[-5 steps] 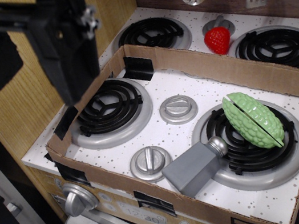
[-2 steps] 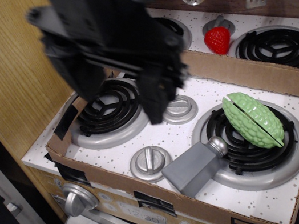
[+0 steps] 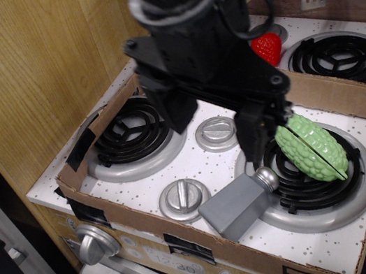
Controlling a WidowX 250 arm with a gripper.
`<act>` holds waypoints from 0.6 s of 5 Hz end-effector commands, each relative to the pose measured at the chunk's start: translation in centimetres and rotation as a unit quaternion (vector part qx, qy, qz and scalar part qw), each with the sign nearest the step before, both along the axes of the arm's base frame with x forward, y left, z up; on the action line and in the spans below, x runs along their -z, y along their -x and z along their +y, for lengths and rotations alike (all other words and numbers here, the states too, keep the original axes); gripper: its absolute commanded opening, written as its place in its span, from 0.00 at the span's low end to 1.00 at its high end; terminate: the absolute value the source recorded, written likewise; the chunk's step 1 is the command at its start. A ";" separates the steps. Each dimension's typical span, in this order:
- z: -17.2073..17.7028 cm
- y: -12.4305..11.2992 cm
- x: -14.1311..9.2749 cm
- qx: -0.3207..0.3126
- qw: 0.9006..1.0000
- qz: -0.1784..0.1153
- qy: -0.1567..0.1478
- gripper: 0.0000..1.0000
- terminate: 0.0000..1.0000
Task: Right pepper shaker
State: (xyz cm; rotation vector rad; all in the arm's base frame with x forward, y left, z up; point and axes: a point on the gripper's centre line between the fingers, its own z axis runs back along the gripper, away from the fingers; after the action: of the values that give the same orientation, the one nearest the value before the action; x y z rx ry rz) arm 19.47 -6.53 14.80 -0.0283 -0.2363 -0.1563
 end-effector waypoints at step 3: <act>-0.4 -3.7 6.4 0.033 0.999 -0.013 0.030 1.00 0.00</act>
State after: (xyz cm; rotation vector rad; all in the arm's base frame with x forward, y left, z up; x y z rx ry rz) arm 22.91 -6.60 7.64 -0.0921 -0.2448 -0.2094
